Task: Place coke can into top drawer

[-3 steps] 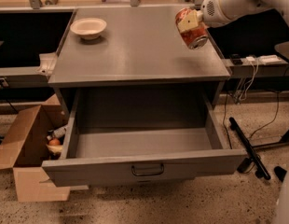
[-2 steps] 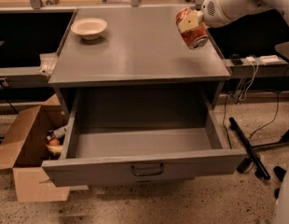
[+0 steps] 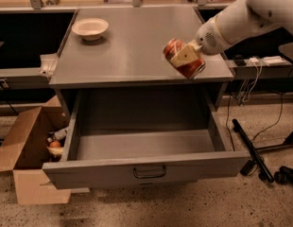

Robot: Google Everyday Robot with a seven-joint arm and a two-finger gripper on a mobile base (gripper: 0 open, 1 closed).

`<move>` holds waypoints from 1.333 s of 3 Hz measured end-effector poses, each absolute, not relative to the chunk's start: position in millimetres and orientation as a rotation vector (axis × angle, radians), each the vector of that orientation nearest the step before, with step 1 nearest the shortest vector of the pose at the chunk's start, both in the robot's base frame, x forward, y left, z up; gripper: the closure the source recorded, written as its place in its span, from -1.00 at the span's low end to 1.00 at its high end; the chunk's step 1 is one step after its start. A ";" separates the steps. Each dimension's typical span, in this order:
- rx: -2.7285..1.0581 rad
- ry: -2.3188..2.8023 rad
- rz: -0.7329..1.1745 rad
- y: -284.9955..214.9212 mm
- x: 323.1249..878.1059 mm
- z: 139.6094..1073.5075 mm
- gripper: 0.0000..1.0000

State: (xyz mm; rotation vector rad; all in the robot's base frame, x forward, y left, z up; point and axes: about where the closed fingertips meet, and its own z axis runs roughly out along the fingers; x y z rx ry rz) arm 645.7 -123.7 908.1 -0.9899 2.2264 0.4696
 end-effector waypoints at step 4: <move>-1.145 2.486 0.499 -132.9 563.4 757.4 1.00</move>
Offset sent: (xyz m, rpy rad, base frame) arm -0.1021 -0.0230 -0.1565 -0.1763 0.2631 0.0859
